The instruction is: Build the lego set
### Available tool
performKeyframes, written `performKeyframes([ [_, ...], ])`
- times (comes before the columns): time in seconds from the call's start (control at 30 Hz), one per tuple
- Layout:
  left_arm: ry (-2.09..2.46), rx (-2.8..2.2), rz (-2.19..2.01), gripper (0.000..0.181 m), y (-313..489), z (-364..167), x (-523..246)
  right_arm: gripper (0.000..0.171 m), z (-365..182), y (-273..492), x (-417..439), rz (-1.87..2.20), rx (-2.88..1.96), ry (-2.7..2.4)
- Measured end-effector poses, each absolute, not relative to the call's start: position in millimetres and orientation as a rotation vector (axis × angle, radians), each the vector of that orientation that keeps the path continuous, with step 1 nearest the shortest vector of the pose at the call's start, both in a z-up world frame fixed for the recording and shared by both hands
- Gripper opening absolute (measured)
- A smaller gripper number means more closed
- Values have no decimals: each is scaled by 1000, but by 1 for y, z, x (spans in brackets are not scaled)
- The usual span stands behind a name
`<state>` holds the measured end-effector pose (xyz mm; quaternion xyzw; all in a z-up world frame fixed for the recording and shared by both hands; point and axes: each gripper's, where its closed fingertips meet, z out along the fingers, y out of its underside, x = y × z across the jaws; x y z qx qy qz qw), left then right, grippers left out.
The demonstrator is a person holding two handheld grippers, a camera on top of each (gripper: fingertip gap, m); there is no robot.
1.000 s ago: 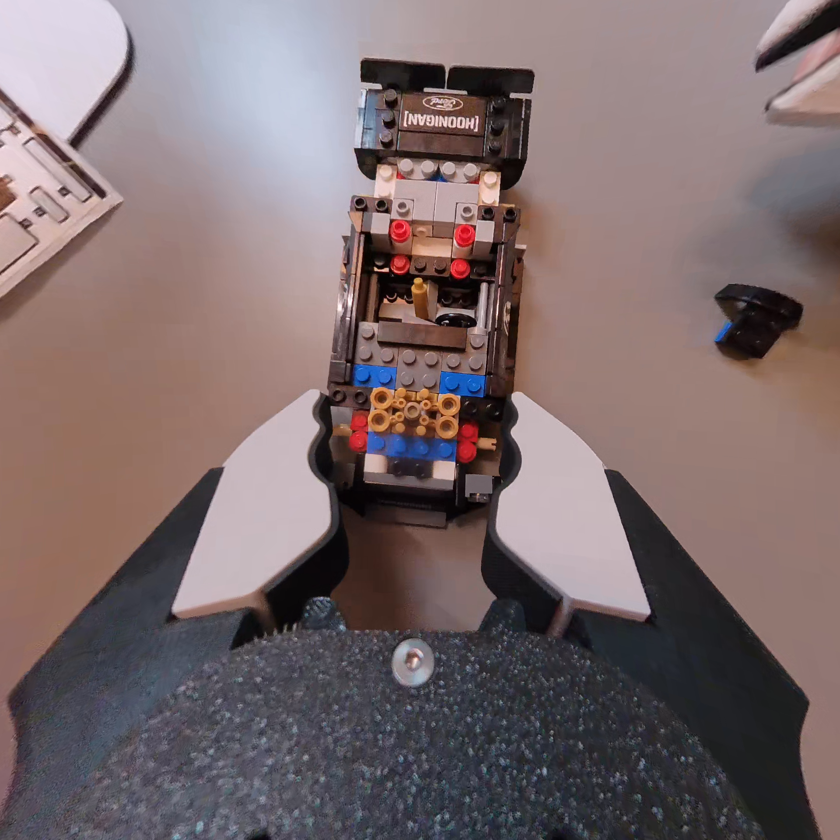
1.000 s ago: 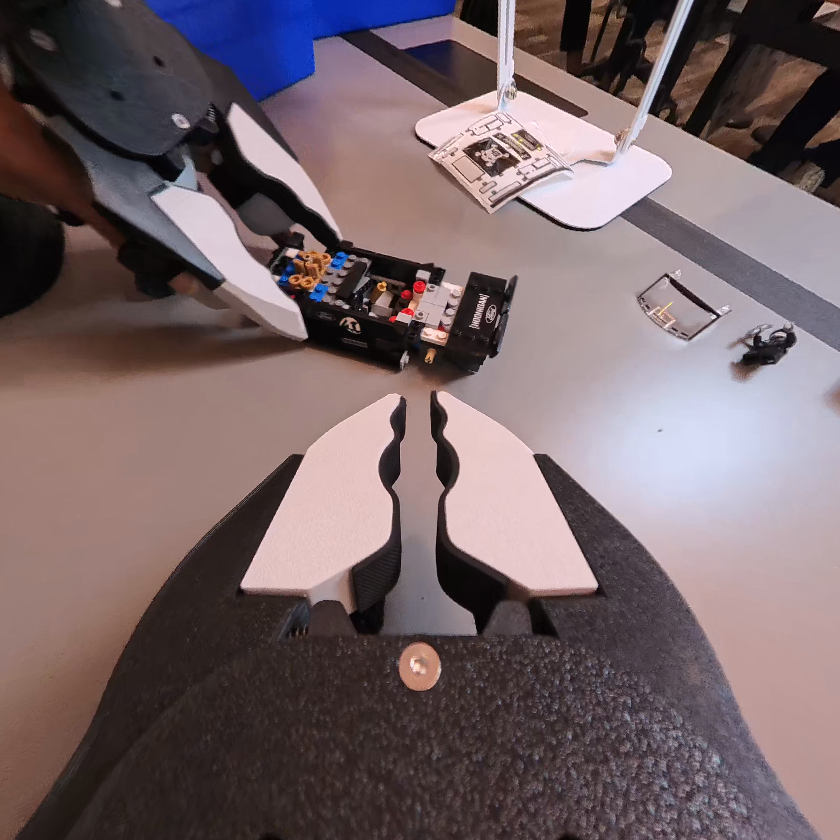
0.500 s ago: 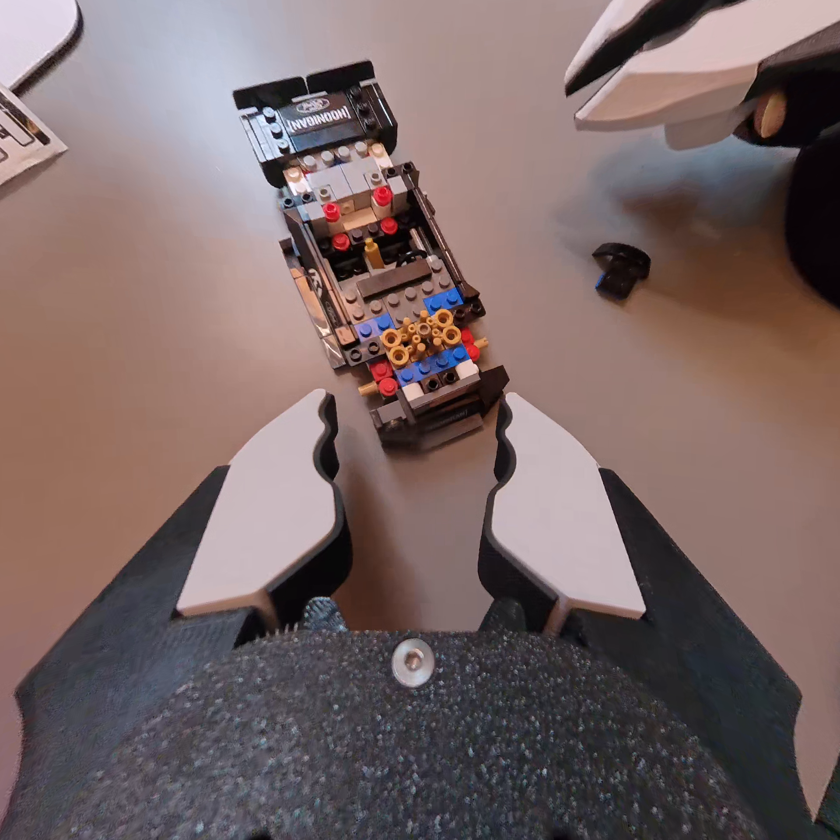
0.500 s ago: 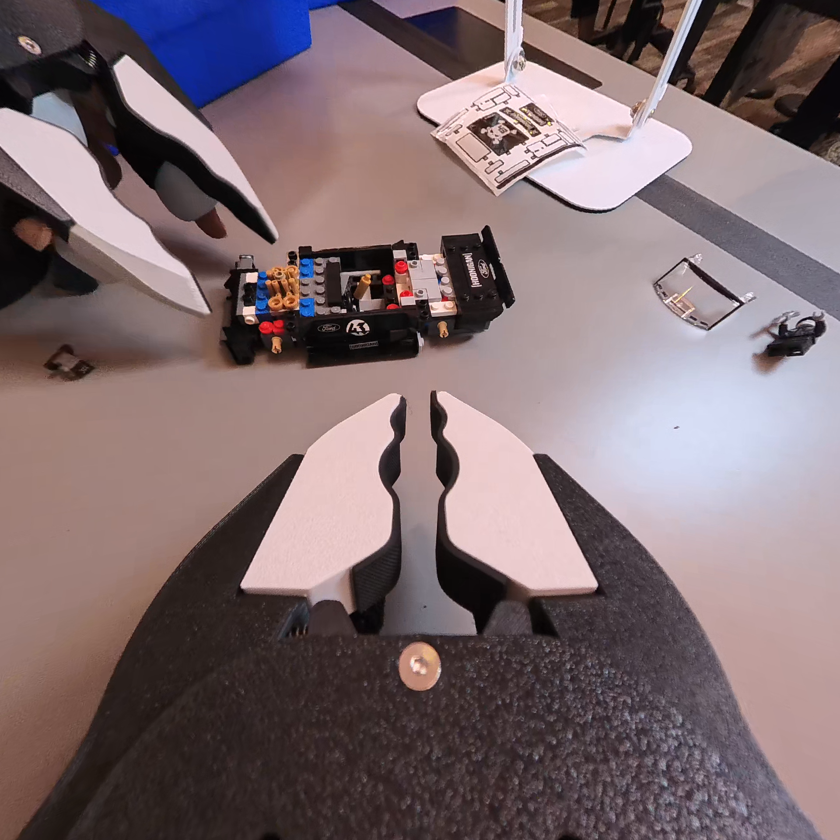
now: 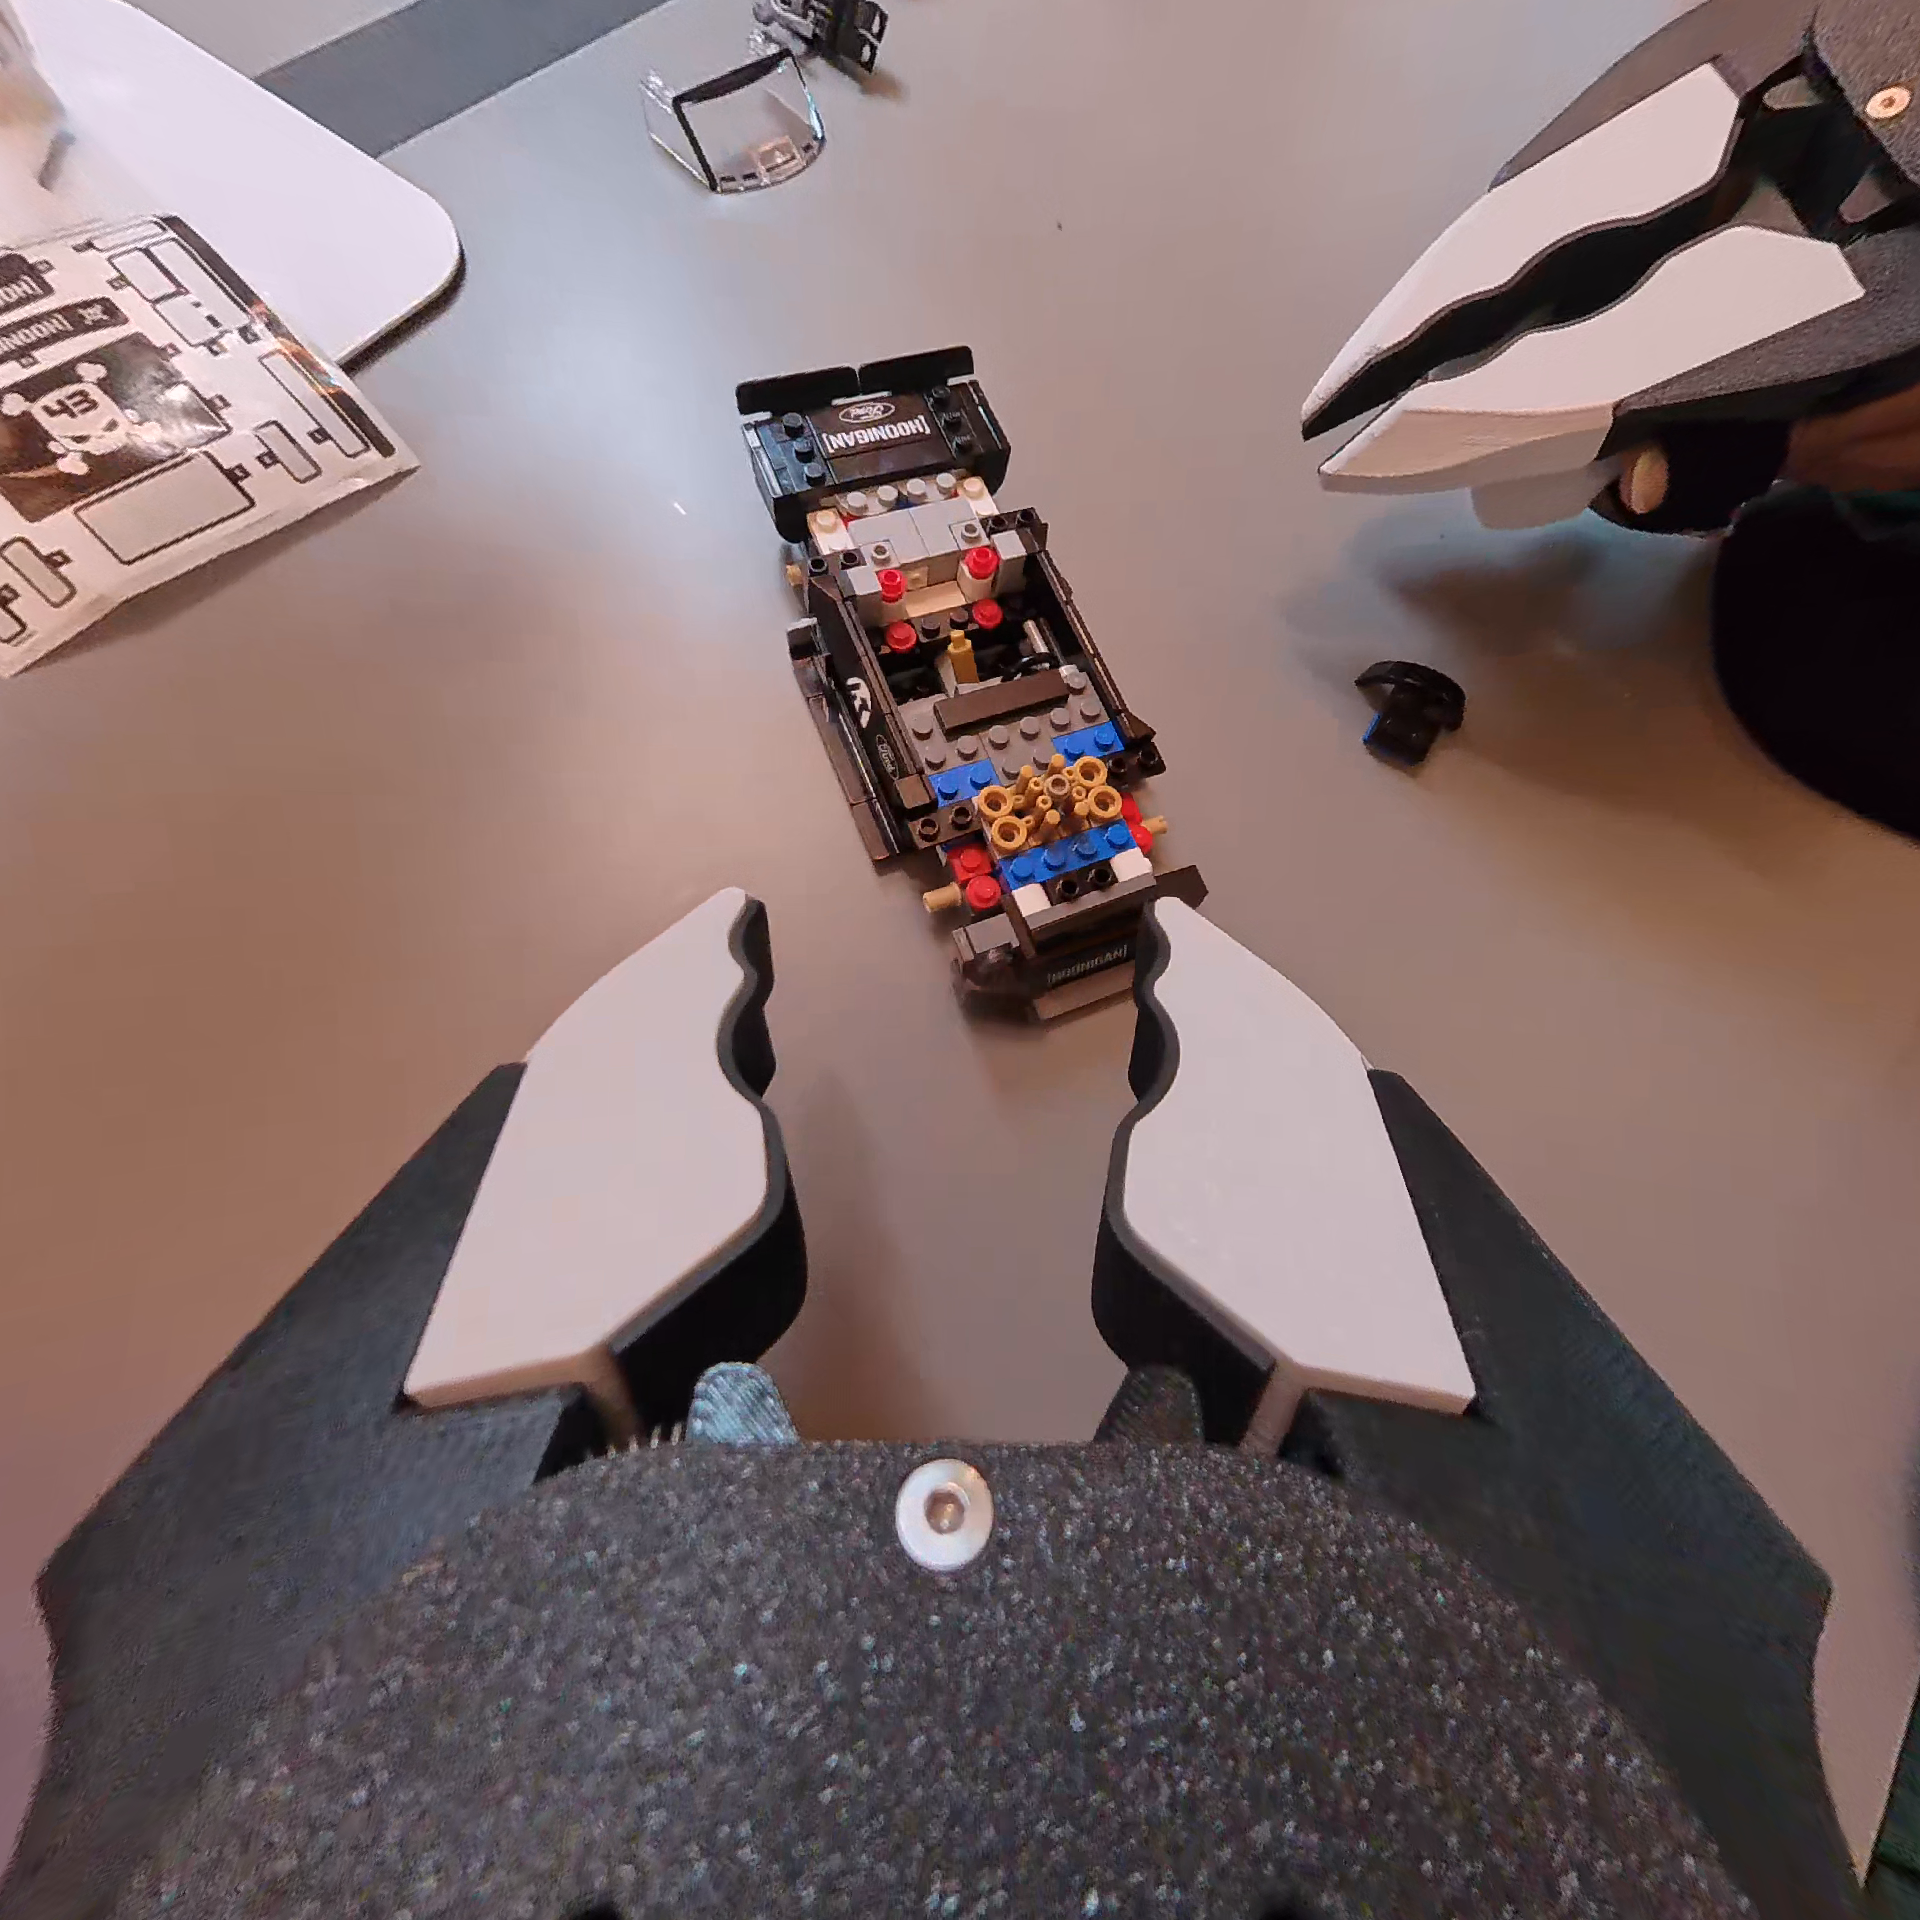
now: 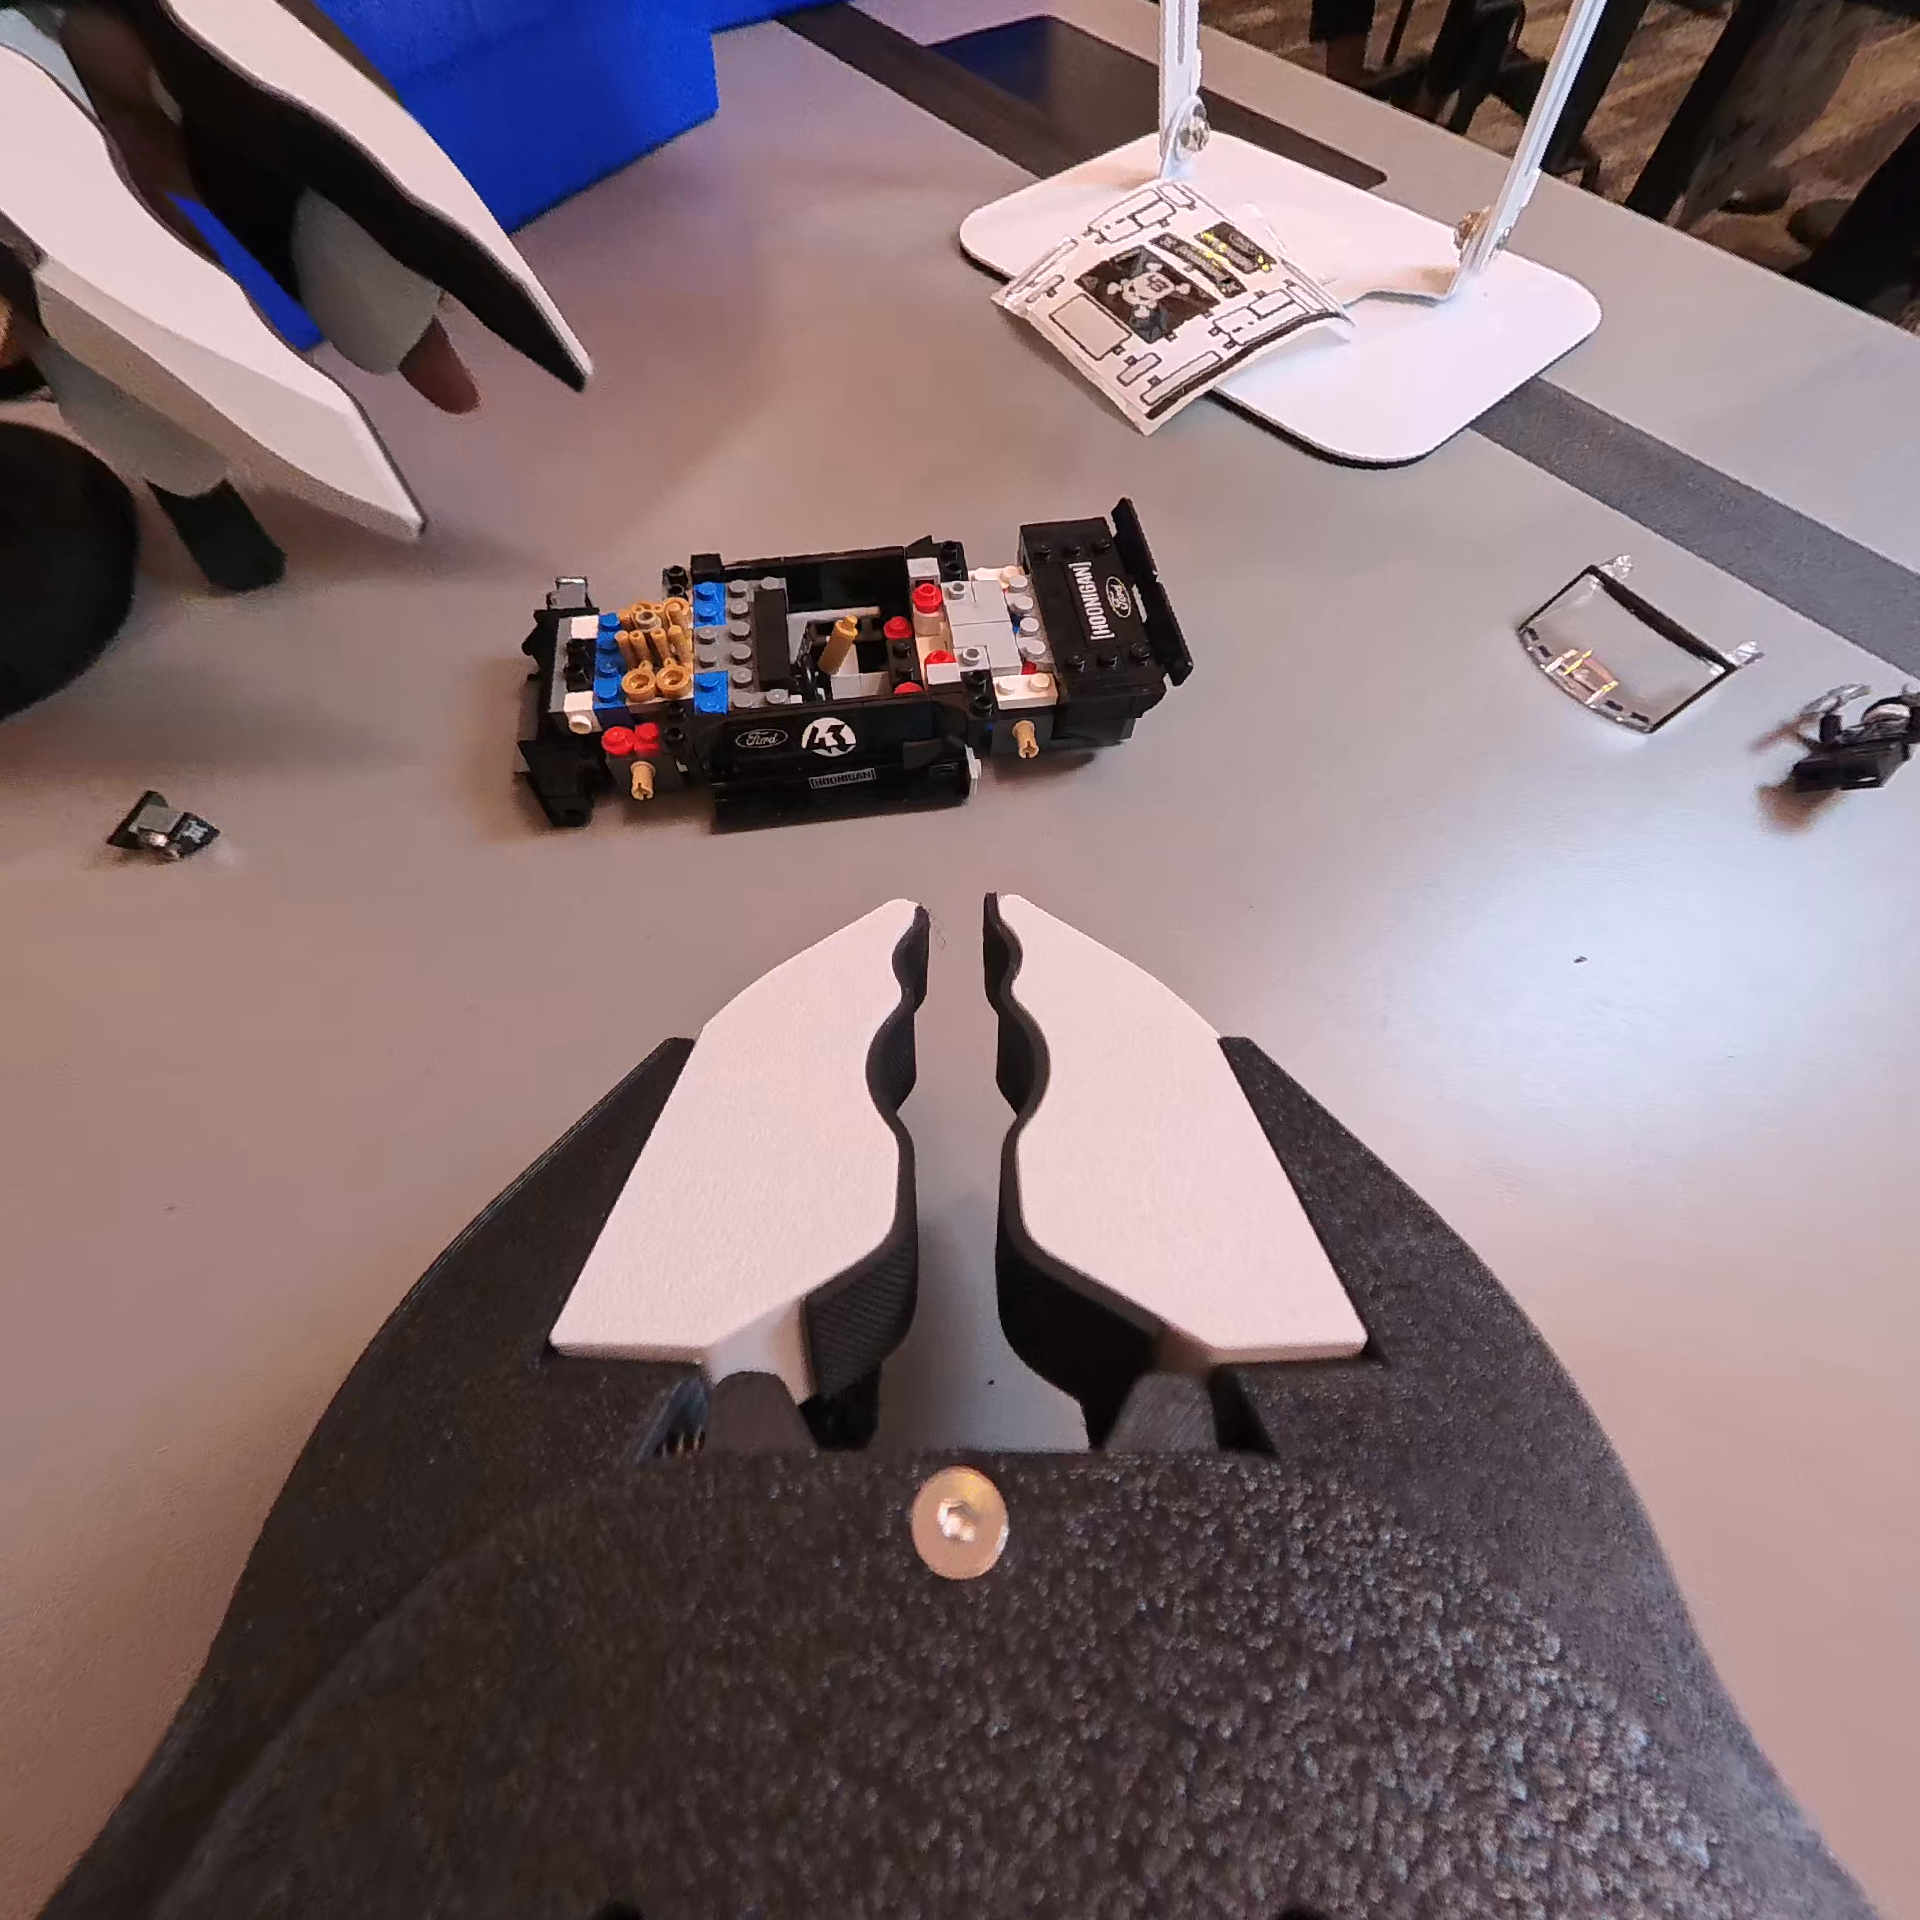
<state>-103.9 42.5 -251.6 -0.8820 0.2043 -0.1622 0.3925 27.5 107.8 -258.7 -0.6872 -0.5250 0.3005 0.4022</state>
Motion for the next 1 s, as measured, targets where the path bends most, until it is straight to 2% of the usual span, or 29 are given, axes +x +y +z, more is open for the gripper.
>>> performKeyframes([
  [0.1, 535, -2228, -405, 66, 37, -247, -107, 10, -259, 106, 28, 762, -1731, -1331],
  [0.23, 628, -2230, -396, 56, 18, -244, -107, 10, -258, 104, 28, 772, -1717, -1335],
  [0.43, 766, -2264, -382, 45, -18, -259, -104, 9, -251, 93, 25, 809, -1650, -1371],
  [0.77, 1139, -2316, -324, 41, -73, -293, -75, 9, -242, 1, -3, 905, -1394, -1759],
  [1.0, 1107, -2335, -310, 29, -70, -301, -63, 9, -255, -25, -12, 902, -1384, -1884],
])
